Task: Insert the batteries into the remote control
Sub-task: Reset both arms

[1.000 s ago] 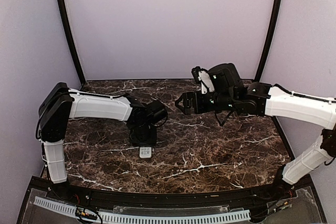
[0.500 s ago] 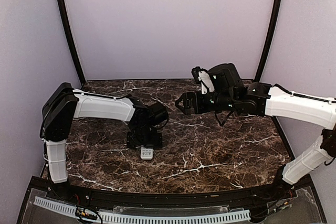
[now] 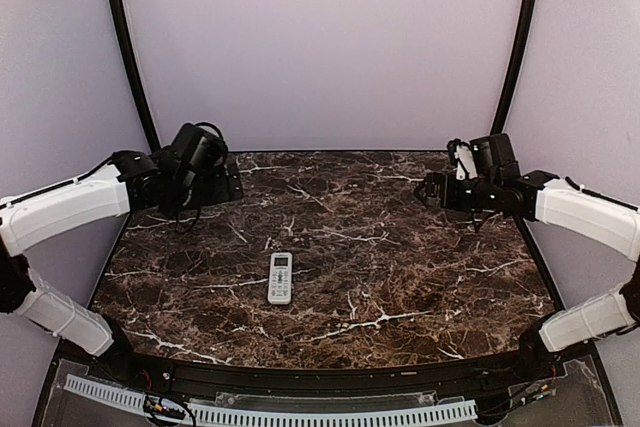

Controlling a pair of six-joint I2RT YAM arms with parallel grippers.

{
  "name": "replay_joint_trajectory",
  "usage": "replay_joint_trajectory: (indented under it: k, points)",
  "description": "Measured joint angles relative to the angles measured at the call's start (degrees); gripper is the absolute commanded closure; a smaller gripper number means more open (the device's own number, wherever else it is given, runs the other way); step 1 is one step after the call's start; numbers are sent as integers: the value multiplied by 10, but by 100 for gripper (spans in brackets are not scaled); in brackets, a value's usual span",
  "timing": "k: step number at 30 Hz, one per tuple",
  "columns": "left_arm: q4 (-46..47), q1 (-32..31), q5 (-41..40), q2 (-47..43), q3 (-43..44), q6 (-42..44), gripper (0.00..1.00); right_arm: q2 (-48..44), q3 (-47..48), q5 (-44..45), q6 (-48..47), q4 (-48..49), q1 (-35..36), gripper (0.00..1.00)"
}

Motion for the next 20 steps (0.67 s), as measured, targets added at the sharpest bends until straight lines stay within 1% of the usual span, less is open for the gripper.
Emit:
replay_joint_trajectory:
  k: [2,3,6,8,10,13,14,16,20]
  points:
    - [51,45,-28,-70,-68,26,1,-34,-50,-21,-10,17,-64,1]
    - [86,74,-46,-113,-118,40,1,-54,-75,-28,-15,26,-95,1]
    - [158,122,-84,-184,-224,75,1,-121,-146,-47,-31,60,-167,1]
    - [216,156,-98,-214,-292,99,1,-160,-186,-53,-45,94,-202,1]
    - [283,194,-108,-230,-353,130,1,-196,-225,-42,-53,130,-228,1]
    - [376,255,-119,-240,-416,179,1,-220,-256,-2,-63,163,-250,1]
    - [400,269,-119,-240,-426,194,1,-223,-261,12,-66,173,-252,1]
    - [477,305,-111,-233,-451,236,1,-228,-272,42,-75,200,-253,1]
    - [591,339,-65,-193,-472,301,1,-230,-282,76,-86,238,-253,1]
